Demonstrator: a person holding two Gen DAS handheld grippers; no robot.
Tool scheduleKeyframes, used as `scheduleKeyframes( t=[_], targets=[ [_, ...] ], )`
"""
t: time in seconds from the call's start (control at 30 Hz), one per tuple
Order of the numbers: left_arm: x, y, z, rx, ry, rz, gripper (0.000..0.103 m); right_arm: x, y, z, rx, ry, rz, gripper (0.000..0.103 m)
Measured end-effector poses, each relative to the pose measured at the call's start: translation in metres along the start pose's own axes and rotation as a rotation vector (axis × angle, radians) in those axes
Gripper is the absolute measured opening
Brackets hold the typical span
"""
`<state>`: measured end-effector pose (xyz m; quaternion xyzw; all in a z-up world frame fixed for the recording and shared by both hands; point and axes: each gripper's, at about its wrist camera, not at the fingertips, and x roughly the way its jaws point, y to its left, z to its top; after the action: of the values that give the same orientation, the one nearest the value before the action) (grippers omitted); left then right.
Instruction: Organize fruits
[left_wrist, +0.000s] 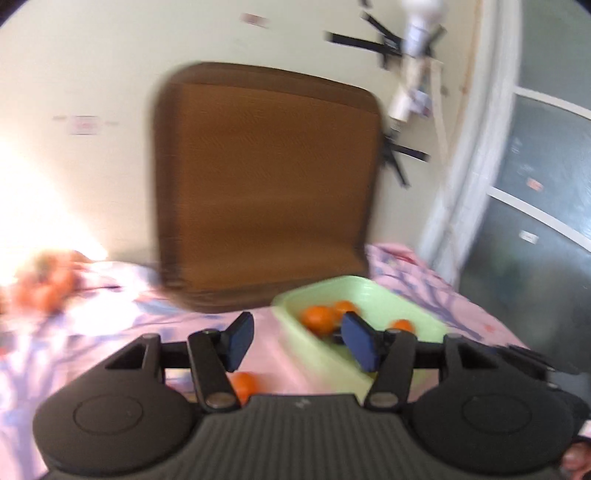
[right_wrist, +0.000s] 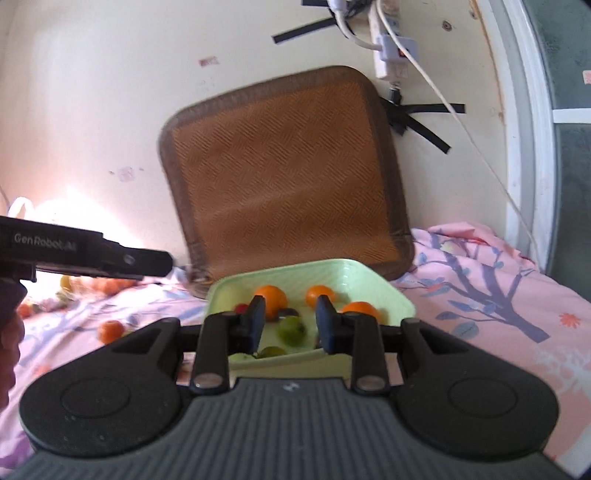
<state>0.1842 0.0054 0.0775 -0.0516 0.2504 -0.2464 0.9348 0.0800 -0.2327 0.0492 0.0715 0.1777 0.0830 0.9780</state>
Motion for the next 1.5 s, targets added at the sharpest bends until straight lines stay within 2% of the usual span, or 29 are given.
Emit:
scheduleKeyframes(
  t=[0.1, 0.13, 0.17, 0.27, 0.43, 0.47, 0.5, 0.6, 0.63, 0.67, 0.73, 0.8, 0.93, 1.1, 1.27, 1.4, 1.5],
  targets=[
    [-0.01, 0.038, -0.012, -0.021, 0.012, 0.077, 0.065, 0.005, 0.02, -0.004, -0.01, 0.068, 0.109, 0.033],
    [-0.01, 0.048, -0.018, -0.022, 0.017, 0.1, 0.075, 0.009, 0.028, -0.006, -0.017, 0.097, 0.138, 0.033],
    [-0.009, 0.055, -0.023, -0.018, 0.016, 0.119, 0.081, 0.015, 0.037, -0.009, -0.029, 0.126, 0.166, 0.033],
    [0.0, 0.071, -0.036, -0.018, 0.035, 0.131, 0.081, 0.037, 0.063, -0.016, -0.077, 0.198, 0.19, 0.033],
    [0.021, 0.073, -0.042, 0.0, 0.064, 0.108, 0.082, 0.075, 0.083, -0.023, -0.137, 0.29, 0.145, 0.033],
    [0.025, 0.071, -0.043, 0.007, 0.073, 0.108, 0.082, 0.079, 0.086, -0.024, -0.158, 0.293, 0.124, 0.036],
    [0.029, 0.07, -0.042, 0.012, 0.084, 0.109, 0.081, 0.082, 0.089, -0.026, -0.177, 0.297, 0.107, 0.04],
    [0.04, 0.068, -0.043, 0.023, 0.132, 0.124, 0.065, 0.091, 0.094, -0.028, -0.204, 0.333, 0.089, 0.046],
    [0.039, 0.068, -0.043, 0.017, 0.125, 0.121, 0.054, 0.093, 0.094, -0.028, -0.202, 0.337, 0.085, 0.046],
    [0.04, 0.07, -0.043, 0.009, 0.127, 0.122, 0.038, 0.096, 0.093, -0.027, -0.194, 0.34, 0.084, 0.046],
    [0.037, 0.073, -0.045, -0.02, 0.128, 0.121, 0.038, 0.098, 0.093, -0.027, -0.187, 0.337, 0.085, 0.044],
    [0.028, 0.073, -0.047, -0.042, 0.123, 0.123, 0.038, 0.097, 0.092, -0.027, -0.182, 0.327, 0.091, 0.029],
    [-0.003, 0.055, -0.06, -0.019, 0.107, 0.109, 0.037, 0.071, 0.084, -0.026, -0.13, 0.283, 0.105, 0.03],
    [-0.053, 0.013, -0.088, -0.015, 0.093, 0.033, 0.035, -0.004, 0.071, -0.043, -0.087, 0.236, 0.161, 0.03],
    [-0.083, -0.038, -0.117, 0.047, 0.082, 0.007, 0.035, -0.067, 0.063, -0.077, -0.093, 0.223, 0.113, 0.03],
    [-0.085, -0.063, -0.129, 0.095, 0.089, 0.012, 0.035, -0.085, 0.066, -0.088, -0.131, 0.197, 0.084, 0.03],
    [-0.087, -0.067, -0.132, 0.094, 0.093, 0.033, 0.035, -0.087, 0.063, -0.089, -0.107, 0.198, 0.076, 0.031]
  ],
)
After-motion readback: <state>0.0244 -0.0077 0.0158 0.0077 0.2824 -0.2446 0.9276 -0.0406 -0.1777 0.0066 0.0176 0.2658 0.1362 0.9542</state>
